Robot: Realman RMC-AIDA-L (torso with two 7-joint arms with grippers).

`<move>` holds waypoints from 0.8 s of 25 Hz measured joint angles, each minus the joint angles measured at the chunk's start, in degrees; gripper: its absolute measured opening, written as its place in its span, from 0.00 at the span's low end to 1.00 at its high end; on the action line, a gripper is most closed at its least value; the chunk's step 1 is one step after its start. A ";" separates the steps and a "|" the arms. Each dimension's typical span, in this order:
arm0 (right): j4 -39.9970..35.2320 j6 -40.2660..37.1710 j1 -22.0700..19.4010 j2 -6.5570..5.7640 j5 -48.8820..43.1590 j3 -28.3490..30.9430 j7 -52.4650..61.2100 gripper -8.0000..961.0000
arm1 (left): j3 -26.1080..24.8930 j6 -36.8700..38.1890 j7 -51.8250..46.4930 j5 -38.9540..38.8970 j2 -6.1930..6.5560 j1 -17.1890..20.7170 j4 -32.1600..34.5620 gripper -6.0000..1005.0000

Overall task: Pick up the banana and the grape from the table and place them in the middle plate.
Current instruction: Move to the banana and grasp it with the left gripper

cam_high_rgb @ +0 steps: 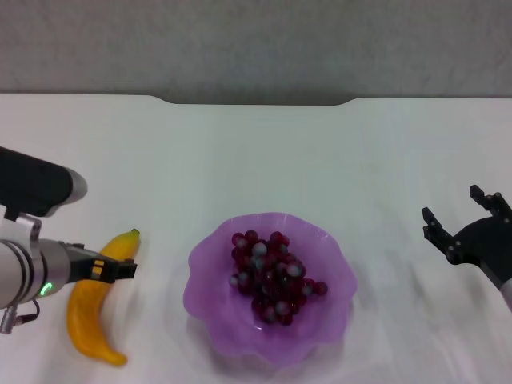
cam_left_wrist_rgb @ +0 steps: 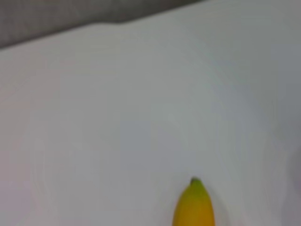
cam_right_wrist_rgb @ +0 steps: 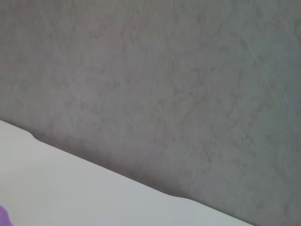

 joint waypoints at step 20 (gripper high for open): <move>0.01 0.06 -0.07 0.00 0.01 0.01 0.00 0.86 | -0.52 3.53 -1.75 0.21 -0.07 -3.23 9.59 0.84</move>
